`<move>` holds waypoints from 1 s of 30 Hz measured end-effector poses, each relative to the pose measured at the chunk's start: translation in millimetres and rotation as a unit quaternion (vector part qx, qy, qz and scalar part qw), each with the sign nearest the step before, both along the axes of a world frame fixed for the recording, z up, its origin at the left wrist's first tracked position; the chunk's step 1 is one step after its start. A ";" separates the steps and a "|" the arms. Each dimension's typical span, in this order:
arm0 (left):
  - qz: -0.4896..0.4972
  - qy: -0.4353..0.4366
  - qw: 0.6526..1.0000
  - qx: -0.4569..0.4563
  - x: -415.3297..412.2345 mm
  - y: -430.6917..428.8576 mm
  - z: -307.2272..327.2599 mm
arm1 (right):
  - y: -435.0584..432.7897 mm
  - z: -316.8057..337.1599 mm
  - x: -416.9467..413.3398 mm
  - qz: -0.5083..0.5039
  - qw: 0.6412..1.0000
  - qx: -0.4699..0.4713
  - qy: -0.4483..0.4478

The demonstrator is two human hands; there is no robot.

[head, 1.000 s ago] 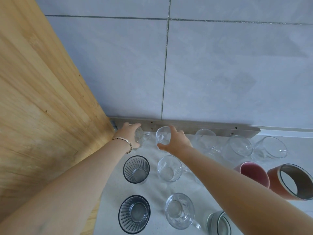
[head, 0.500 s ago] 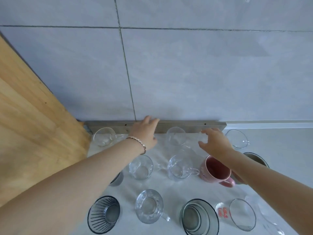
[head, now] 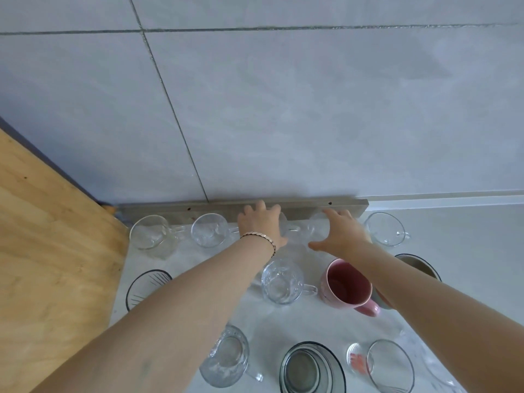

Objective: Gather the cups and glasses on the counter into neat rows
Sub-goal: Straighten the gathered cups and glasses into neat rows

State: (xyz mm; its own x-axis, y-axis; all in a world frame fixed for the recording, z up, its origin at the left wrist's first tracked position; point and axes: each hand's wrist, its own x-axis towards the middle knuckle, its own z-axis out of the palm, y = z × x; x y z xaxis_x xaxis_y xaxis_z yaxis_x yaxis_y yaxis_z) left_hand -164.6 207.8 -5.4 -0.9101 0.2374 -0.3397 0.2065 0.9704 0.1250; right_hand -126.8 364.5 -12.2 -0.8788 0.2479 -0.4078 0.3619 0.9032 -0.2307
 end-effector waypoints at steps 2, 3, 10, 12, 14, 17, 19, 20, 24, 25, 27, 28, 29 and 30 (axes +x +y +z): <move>0.042 0.003 0.999 0.003 -3.9 -0.6 -0.3 | -1.6 -2.0 -2.0 0.003 1.000 -0.010 0.010; 0.052 0.003 0.999 0.002 -5.3 -1.0 -0.3 | -2.1 -2.7 -3.0 0.004 1.000 -0.015 0.013; 0.018 0.005 1.000 -0.005 -1.5 -5.2 -1.9 | -4.5 -5.1 -4.8 -0.005 0.999 -0.029 0.031; 0.017 0.007 1.000 0.002 -0.2 -6.5 -2.4 | -5.9 -5.5 -5.1 -0.015 0.999 -0.033 0.038; 0.012 0.004 1.000 0.006 0.1 -7.2 -2.5 | -7.4 -5.8 -5.1 -0.023 0.998 -0.034 0.041; 0.006 0.009 1.000 -0.006 1.0 -6.6 -2.1 | -9.2 -4.1 -4.3 -0.022 0.999 -0.031 0.034; 0.007 0.010 1.000 -0.022 2.8 -4.6 -1.1 | -8.6 -0.4 -2.9 -0.013 0.999 -0.035 0.011; 0.011 0.006 1.000 -0.028 4.2 -3.3 -0.2 | -7.0 3.3 -1.3 -0.004 0.999 -0.035 0.001; 0.019 0.022 0.999 -0.016 14.4 3.8 8.6 | 24.2 24.0 10.1 -0.001 0.998 -0.005 0.065; 0.009 0.041 0.999 -0.013 17.6 4.9 11.4 | 38.3 28.8 14.0 -0.012 0.997 0.012 0.078; -0.012 0.076 0.997 -0.011 23.7 5.5 17.1 | 68.7 32.6 20.9 -0.046 0.996 0.044 0.057; -0.018 0.084 0.996 -0.011 26.7 5.4 20.4 | 81.8 32.9 24.6 -0.069 0.996 0.048 0.031; -0.020 0.084 0.996 -0.010 29.8 5.0 23.5 | 91.7 31.3 27.4 -0.092 0.995 0.042 0.005; -0.017 0.078 0.997 -0.008 33.0 4.3 26.5 | 97.9 28.7 29.2 -0.107 0.994 0.029 -0.014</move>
State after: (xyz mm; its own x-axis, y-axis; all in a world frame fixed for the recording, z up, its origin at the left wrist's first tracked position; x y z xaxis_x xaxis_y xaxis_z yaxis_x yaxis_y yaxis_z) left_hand -131.6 212.1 21.1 -0.9439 0.2640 -0.1985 0.2544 0.9643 0.0732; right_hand -97.6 462.3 16.5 -0.7919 0.4514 -0.4112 0.5524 0.8166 -0.1674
